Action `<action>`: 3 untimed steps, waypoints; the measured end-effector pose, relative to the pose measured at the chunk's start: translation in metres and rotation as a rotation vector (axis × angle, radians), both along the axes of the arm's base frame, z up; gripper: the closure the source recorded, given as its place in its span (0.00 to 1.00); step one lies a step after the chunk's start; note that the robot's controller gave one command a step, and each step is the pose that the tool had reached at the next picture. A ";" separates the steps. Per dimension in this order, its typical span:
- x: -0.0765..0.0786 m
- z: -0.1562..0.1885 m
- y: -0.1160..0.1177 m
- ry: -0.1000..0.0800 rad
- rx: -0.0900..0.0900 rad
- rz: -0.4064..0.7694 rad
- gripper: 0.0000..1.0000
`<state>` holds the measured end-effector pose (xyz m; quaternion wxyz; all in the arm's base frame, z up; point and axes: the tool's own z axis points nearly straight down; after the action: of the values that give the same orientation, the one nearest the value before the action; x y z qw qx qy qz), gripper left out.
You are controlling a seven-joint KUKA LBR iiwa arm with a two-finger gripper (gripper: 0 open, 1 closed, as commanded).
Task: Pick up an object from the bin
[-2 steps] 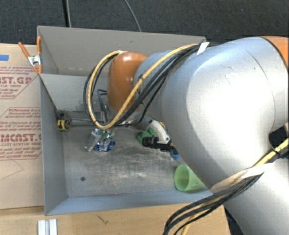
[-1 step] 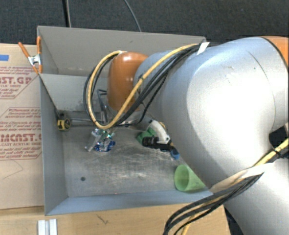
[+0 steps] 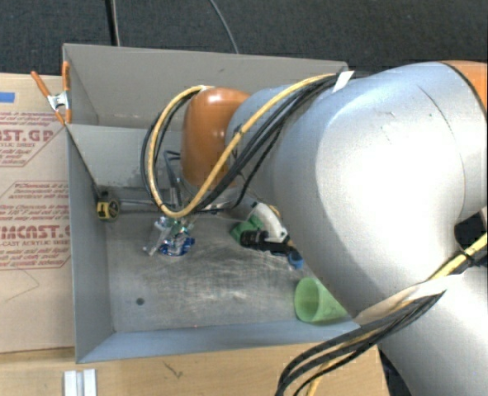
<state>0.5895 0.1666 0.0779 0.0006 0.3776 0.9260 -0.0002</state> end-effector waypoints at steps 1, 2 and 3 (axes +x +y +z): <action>0.000 0.000 0.000 0.000 0.000 0.000 0.00; 0.000 0.000 0.000 0.000 0.000 0.000 0.00; 0.000 0.000 0.000 0.000 0.000 0.000 0.00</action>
Offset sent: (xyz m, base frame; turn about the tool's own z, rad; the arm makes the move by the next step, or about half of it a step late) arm 0.0000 0.0000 0.0000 0.0000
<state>0.5895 0.1666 0.0779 0.0007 0.3777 0.9259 -0.0003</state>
